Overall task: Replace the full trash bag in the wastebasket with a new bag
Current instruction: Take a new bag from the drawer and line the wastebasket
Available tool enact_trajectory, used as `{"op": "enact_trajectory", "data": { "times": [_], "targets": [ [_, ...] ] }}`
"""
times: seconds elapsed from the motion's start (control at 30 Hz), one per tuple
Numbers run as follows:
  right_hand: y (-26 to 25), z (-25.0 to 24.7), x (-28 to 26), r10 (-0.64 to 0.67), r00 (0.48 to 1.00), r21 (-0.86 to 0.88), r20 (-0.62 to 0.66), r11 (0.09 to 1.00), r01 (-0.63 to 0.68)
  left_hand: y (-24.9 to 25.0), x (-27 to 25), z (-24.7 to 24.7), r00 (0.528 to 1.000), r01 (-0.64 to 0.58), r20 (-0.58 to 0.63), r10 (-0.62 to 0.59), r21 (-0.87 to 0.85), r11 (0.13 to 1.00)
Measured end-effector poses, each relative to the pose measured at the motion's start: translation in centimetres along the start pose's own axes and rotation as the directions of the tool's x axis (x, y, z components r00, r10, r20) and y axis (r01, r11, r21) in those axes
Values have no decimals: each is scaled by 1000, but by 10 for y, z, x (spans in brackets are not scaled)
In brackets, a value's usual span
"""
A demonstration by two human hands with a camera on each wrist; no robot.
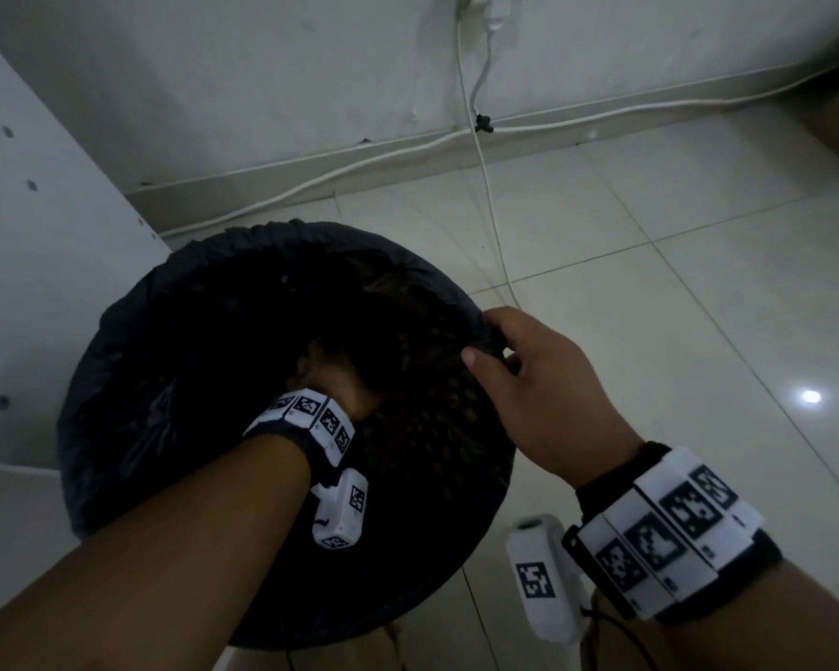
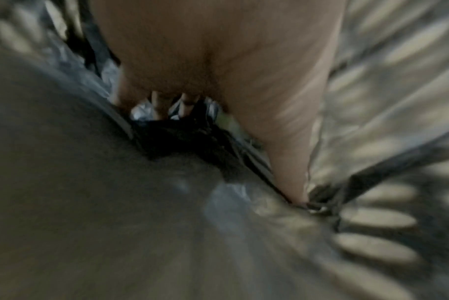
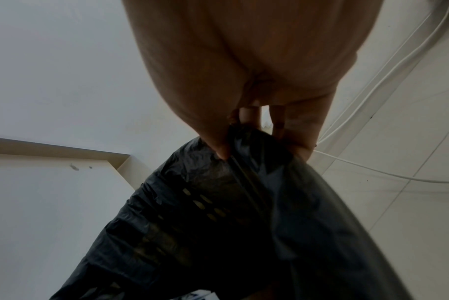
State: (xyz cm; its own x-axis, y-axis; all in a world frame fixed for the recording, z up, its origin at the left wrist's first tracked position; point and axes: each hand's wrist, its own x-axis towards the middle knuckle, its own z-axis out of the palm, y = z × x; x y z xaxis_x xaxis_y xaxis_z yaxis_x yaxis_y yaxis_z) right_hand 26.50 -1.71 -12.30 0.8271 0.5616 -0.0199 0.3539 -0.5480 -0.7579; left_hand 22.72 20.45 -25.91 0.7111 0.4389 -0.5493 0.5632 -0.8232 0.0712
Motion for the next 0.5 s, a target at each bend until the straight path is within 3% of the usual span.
{"op": "enact_trajectory", "data": {
  "times": [0.1, 0.23, 0.3, 0.37, 0.5],
  "targets": [
    [-2, 1, 0, -4, 1000, 8, -4, 1000, 4, 8, -7, -6, 988, -68, 142, 65, 17, 998],
    [-2, 1, 4, 21, 1000, 4, -17, 1000, -21, 18, -17, -21, 985, -166, 83, 153, 187, 968],
    [-2, 0, 8, 22, 1000, -14, -19, 1000, -23, 18, -24, -25, 981, -138, 143, 129, 61, 988],
    [0, -1, 11, 20, 1000, -23, -22, 1000, -20, 15, -36, -32, 985, -127, 104, 139, -109, 986],
    [2, -4, 17, 12, 1000, -58, -17, 998, -13, -5, -91, -54, 981, -178, -131, 141, -350, 920]
  ]
}}
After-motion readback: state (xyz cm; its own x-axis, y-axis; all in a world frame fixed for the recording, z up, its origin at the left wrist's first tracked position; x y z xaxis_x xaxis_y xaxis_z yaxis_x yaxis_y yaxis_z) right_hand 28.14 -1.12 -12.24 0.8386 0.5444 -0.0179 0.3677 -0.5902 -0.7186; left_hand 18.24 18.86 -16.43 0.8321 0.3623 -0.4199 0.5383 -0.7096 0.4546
